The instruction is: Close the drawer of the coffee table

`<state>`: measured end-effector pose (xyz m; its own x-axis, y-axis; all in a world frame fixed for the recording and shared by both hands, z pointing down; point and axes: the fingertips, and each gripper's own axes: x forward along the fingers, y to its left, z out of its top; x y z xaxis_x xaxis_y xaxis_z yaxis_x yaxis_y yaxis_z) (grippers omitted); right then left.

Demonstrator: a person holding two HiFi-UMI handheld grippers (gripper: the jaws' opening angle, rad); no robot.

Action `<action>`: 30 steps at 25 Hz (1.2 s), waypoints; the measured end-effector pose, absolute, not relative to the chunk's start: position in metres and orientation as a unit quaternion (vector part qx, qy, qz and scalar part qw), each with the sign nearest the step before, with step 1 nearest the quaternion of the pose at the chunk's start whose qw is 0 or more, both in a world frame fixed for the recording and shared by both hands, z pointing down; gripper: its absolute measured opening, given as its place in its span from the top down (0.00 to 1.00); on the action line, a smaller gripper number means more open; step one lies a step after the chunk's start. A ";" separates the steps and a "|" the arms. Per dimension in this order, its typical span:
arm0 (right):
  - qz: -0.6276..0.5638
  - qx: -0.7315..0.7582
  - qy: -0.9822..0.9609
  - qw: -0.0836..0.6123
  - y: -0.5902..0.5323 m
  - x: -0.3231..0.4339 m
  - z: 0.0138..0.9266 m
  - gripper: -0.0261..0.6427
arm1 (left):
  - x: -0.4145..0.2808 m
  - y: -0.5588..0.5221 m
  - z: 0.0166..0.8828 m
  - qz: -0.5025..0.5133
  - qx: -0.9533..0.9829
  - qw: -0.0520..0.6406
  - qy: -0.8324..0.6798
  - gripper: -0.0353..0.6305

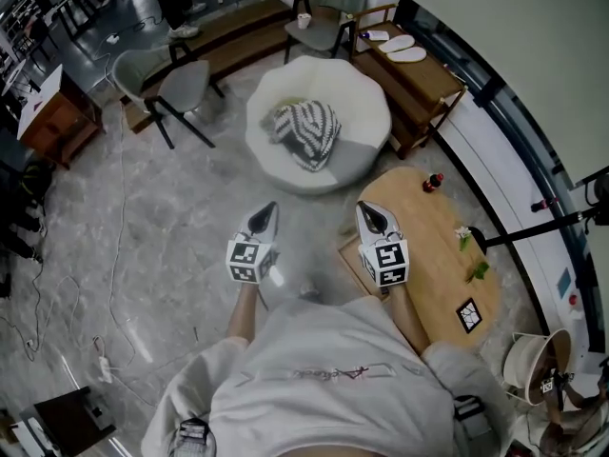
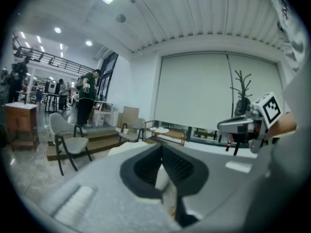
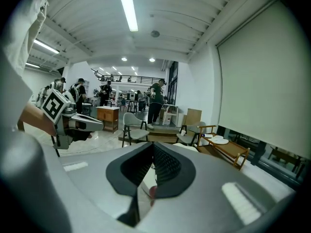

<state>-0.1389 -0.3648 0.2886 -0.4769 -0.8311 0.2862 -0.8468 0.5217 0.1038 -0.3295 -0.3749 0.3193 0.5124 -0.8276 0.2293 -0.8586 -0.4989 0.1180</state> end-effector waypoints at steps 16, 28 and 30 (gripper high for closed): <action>0.060 0.653 -0.745 0.123 -0.299 0.016 0.297 0.96 | -0.146 -0.380 0.322 0.115 0.947 0.075 -0.291 0.95; 0.089 0.784 -0.607 0.099 -0.138 0.159 0.302 0.96 | 0.015 -0.289 0.316 0.139 0.981 0.032 -0.131 0.95; 0.093 0.799 -0.587 0.095 -0.108 0.171 0.303 0.96 | 0.035 -0.267 0.313 0.133 0.985 0.027 -0.109 0.95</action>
